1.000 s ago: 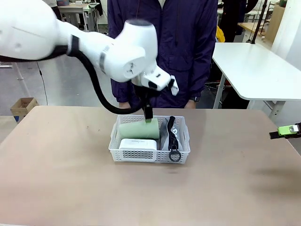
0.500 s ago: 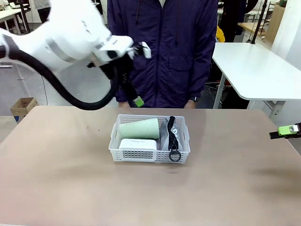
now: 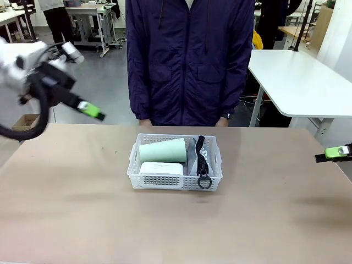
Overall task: Efficiently arrange items inside the basket to fit them all.
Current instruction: Pick up the Reusable plastic cup and place it inside the Organizing basket.
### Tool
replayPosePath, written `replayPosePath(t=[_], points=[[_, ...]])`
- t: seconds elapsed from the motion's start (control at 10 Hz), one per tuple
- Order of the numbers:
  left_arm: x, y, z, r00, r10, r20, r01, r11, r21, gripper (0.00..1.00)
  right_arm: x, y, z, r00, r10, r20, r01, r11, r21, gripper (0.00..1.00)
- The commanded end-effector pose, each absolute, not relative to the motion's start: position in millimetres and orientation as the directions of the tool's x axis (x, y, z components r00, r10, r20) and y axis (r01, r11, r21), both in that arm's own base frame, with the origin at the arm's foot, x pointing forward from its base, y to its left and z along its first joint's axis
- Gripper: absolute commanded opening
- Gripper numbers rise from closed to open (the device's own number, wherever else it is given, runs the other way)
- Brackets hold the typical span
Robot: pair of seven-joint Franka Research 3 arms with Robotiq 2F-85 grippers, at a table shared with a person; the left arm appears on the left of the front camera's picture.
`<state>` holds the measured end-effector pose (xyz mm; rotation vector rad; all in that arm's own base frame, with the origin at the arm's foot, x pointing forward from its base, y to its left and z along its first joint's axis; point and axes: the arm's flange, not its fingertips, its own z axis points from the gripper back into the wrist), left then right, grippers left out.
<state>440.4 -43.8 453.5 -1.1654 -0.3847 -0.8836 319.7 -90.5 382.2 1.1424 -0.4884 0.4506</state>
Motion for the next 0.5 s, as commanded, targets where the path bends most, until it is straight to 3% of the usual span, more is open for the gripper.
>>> replayPosePath(t=[0.0,0.2,0.4], points=[[434.2,-2.2,428.2,0.764,-0.218,0.607,0.634,0.086,-0.768,1.0,319.3,-88.4,384.6,0.805,0.073,0.589,-0.575,0.341,0.744,1.0],[400.0,74.9,382.5,0.853,0.109,0.511,0.507,0.064,-0.86,1.0,319.3,-88.4,384.6,0.805,0.073,0.589,-0.575,0.341,0.744,1.0],[357.8,116.7,341.4,0.836,0.291,0.465,0.485,0.001,-0.874,1.0,319.3,-88.4,384.6,0.805,0.073,0.589,-0.575,0.341,0.744,1.0]])
